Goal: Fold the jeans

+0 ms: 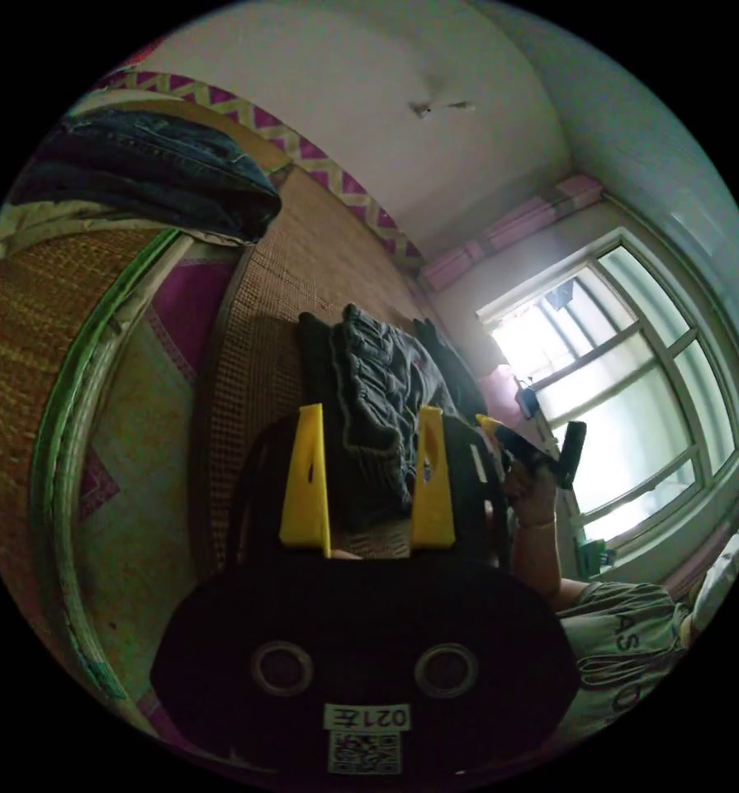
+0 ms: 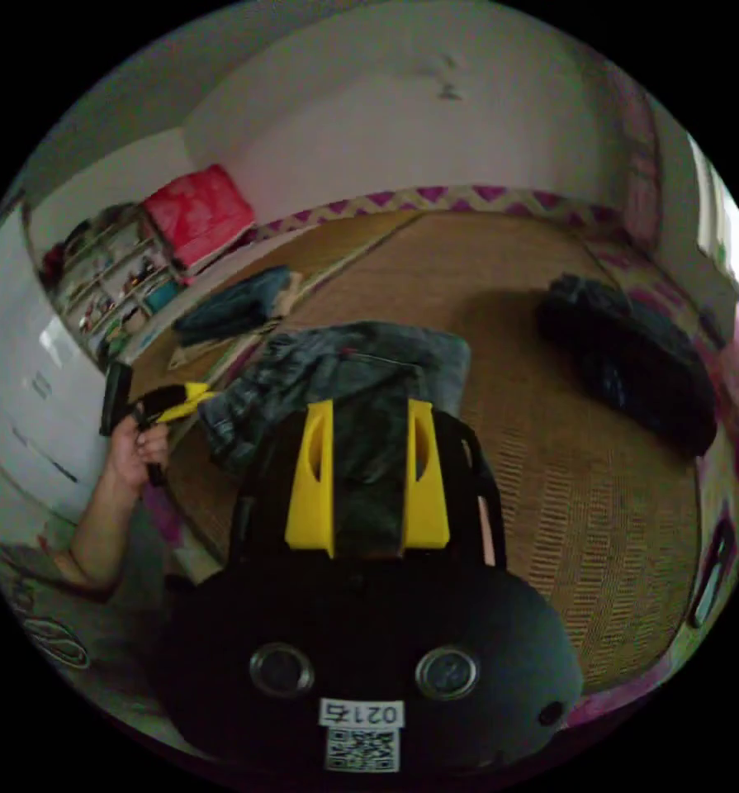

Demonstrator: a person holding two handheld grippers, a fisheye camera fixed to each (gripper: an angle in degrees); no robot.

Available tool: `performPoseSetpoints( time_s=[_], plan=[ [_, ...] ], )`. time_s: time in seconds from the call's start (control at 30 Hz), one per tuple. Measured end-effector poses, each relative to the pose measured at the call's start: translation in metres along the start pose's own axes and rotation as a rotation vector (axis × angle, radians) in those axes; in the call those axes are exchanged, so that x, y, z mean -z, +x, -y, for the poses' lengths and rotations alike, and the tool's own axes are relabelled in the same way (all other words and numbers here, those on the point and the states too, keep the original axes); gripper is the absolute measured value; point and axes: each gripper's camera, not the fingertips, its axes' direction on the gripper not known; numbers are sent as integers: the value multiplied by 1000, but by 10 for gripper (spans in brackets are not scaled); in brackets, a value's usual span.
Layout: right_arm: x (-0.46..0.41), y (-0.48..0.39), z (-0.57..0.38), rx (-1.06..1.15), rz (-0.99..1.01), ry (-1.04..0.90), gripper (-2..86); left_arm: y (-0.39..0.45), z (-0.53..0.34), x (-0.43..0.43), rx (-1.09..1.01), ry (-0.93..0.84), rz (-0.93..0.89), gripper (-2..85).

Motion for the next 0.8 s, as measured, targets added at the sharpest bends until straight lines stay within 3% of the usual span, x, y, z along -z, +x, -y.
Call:
performPoseSetpoints(
  time_s=[0.17,0.47,0.6,0.8],
  plan=[
    [-76,172,0,-300,288,-202,146,-30,37,-18,28,-186,-6,170],
    [-157,259,-19,-390,512,-265,74,-61,69,-14,127,-222,-95,58],
    [-147,263,-4,-345,544,-248,65,-50,80,14,81,-146,-141,51],
    [-142,187,96,-73,547,-187,65,-39,133,126,-12,61,-116,49]
  ],
)
